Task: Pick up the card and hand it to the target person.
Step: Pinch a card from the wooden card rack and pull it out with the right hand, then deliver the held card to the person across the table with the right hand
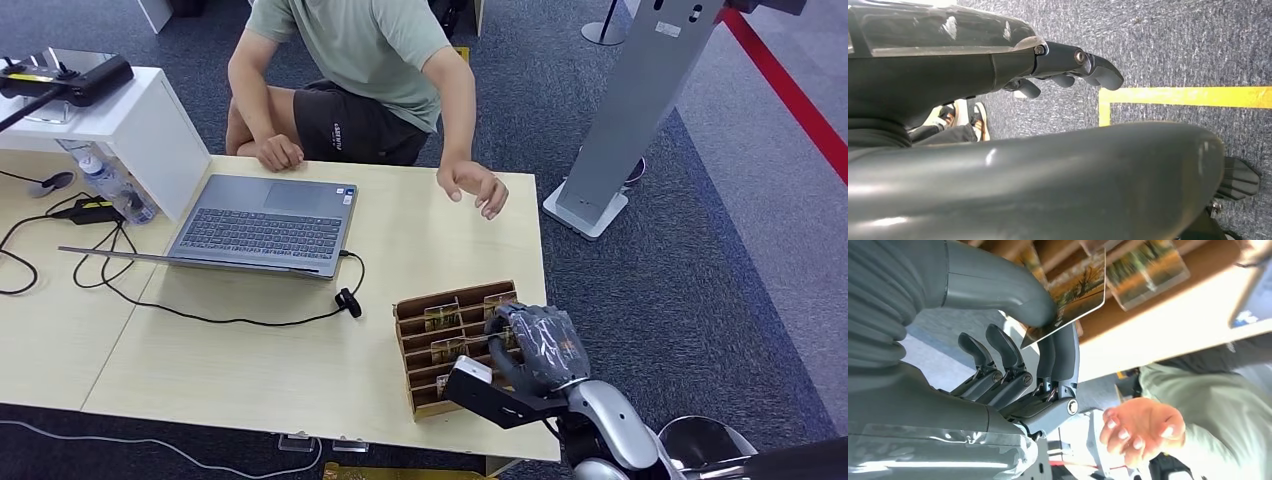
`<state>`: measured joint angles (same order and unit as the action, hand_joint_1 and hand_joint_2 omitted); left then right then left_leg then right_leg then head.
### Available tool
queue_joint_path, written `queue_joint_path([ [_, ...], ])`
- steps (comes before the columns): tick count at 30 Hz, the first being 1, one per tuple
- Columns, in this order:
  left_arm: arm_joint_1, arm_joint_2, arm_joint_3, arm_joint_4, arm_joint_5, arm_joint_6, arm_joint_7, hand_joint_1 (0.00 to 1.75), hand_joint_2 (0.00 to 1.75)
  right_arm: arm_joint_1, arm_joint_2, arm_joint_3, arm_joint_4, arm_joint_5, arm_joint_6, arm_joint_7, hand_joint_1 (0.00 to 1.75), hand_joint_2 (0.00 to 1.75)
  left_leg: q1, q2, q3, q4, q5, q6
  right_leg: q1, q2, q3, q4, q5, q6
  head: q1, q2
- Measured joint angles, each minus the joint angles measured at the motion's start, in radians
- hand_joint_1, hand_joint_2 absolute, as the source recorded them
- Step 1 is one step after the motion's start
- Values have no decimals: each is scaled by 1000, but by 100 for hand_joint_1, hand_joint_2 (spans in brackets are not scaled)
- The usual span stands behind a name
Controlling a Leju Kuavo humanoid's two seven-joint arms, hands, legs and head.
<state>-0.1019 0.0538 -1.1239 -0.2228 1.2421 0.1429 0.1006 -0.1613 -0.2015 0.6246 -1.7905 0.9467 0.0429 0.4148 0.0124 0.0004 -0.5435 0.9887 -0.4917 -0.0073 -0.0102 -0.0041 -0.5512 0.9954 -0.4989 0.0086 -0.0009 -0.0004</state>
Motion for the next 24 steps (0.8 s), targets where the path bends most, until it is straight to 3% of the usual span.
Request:
queue_joint_path([
  [11, -3, 0, -16, 0, -29, -17, 16, 0, 0, -133, 38, 19, 85, -37, -59, -14, 155, 175, 0, 0, -1, 0, 0, 0, 0, 0, -1, 0, 0, 0, -1, 0],
  [24, -7, -5, -28, 0, -29, -20, 24, 0, 0, -308, 123, 45, 326, -18, -180, -69, 155, 175, 0, -1, -2, 0, 0, 0, 0, -1, -1, 0, 0, 0, -1, 0],
])
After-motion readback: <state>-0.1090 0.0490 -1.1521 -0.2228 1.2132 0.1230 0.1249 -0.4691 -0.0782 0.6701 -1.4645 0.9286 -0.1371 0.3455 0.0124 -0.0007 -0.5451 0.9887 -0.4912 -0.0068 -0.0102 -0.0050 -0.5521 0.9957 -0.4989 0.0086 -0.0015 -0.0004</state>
